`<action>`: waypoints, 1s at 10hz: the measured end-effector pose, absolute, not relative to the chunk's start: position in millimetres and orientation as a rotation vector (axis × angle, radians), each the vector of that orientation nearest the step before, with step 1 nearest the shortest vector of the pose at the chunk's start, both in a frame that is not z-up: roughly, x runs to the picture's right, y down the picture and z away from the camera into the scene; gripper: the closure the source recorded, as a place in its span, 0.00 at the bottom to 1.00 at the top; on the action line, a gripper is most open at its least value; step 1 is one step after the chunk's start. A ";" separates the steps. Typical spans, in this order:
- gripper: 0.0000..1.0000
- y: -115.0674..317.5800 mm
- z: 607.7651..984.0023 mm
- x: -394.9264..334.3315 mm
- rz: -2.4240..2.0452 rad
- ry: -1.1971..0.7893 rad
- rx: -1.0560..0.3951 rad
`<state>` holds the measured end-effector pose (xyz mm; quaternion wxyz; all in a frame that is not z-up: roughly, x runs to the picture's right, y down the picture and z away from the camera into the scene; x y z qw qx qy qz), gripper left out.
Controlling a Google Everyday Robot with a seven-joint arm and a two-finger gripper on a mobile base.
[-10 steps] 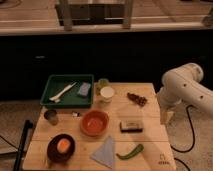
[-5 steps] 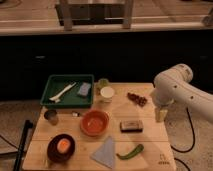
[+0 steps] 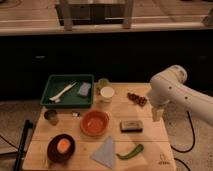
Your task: Place grapes in red bowl
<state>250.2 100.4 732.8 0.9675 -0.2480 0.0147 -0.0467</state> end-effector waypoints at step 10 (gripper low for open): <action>0.20 82.7 775.2 243.9 -0.166 0.000 -0.455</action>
